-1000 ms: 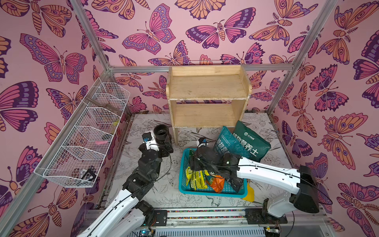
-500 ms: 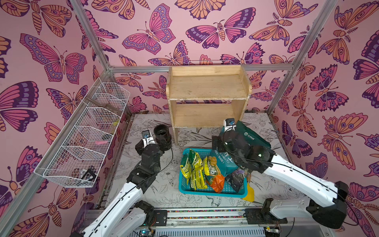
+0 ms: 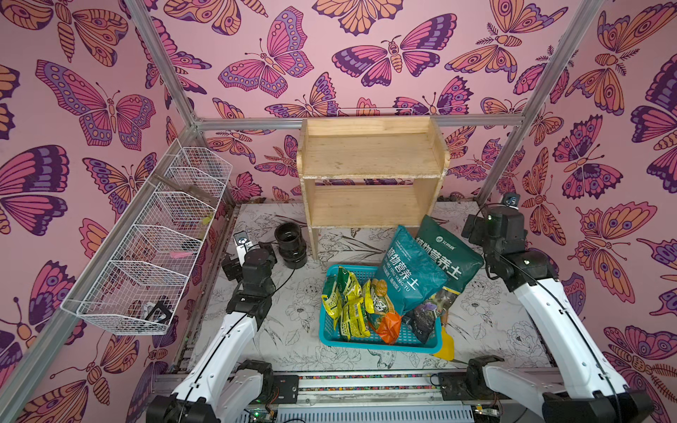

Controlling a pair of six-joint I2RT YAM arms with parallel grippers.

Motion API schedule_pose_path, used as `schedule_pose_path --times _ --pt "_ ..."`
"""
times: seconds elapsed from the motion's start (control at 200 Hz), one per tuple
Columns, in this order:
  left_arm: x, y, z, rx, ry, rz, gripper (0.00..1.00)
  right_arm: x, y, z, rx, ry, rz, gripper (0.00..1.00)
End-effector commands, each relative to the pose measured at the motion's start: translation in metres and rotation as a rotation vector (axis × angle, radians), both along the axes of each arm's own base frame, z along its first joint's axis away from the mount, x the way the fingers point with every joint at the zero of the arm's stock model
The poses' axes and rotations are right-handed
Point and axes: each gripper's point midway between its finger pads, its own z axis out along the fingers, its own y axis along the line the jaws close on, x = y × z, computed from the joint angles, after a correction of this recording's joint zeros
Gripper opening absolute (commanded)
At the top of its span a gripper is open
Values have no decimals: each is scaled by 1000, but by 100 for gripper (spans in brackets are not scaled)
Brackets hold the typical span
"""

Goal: Take down the fertilizer bag from the shelf
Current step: Reset both arms

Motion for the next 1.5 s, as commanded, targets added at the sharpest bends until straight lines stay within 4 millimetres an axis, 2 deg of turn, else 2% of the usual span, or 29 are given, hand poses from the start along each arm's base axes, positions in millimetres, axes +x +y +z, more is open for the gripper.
schedule_pose_path --times 0.0,0.065,0.125,0.19,0.255,0.27,0.3,0.366,0.426,0.506,0.541,0.566,0.616,0.701,0.836,0.971,1.047,1.117,1.142,1.192,1.212,1.282,1.302,1.332,1.367,1.382,1.387,1.497 --pt "7 13 -19 18 6 -1 100 29 -20 -45 84 48 21 99" --pt "14 20 -36 -17 24 -5 100 45 -33 -76 46 88 -8 99" --pt "21 24 -49 -48 43 -9 100 57 -37 -105 -7 136 -1 99" --pt "28 26 -60 -54 56 -9 100 62 -40 -142 -28 180 -9 99" --pt "36 25 -70 -52 64 -26 100 64 -41 -169 -43 195 -5 99" --pt "40 24 -81 -45 94 -36 100 65 -42 -173 -47 190 -6 99" --pt "43 21 -88 -25 150 -55 100 65 -43 -182 -58 186 -7 99" --pt "47 24 -90 -16 171 -38 100 62 -43 -195 -61 168 -4 99" --pt "48 23 -91 -17 178 -46 100 61 -30 -206 -55 154 68 99" --pt "44 18 -101 -33 197 -75 100 57 -17 -213 -91 84 120 99" --pt "40 15 -113 -52 212 -89 100 53 -12 -219 -107 61 140 99" --pt "37 13 -124 -59 218 -102 100 54 -7 -214 -120 13 162 99" --pt "38 12 -122 -27 208 -92 100 51 -3 -212 -130 -1 177 99" --pt "44 -4 -122 -22 204 -199 100 48 -2 -210 -129 -23 182 99" --pt "44 -11 -124 -22 212 -242 100 46 -1 -213 -118 -16 191 99" --pt "44 -42 -129 -34 225 -438 97 45 -3 -213 -105 -22 187 99" --pt "38 -32 -126 -29 212 -372 96 41 -7 -215 -88 -61 178 99" --pt "34 -18 -110 -90 96 -274 99 36 -1 -212 -112 -173 212 99" --pt "35 -18 -102 -112 39 -270 100 33 -3 -214 -112 -167 201 99" --pt "37 -17 -101 -128 17 -274 100 29 -10 -216 -99 -120 153 99" --pt "37 -15 -110 -131 42 -260 100 30 -11 -218 -92 -98 144 99" --pt "45 -7 -121 -132 5 -211 100 38 -14 -217 -100 -104 131 99" --pt "38 -6 -135 -132 11 -202 100 36 -14 -217 -101 -106 132 99" --pt "42 -4 -137 -116 -20 -192 100 35 -13 -217 -99 -99 134 99" --pt "42 -7 -148 -125 56 -196 100 35 -13 -219 -97 -82 137 99" --pt "52 -9 -129 -121 23 -211 100 36 -12 -218 -96 -84 139 99" --pt "50 -9 -139 -128 74 -211 100 36 -12 -218 -96 -84 139 99" --pt "57 -21 -139 -116 50 -289 100 36 -12 -218 -97 -85 139 99"
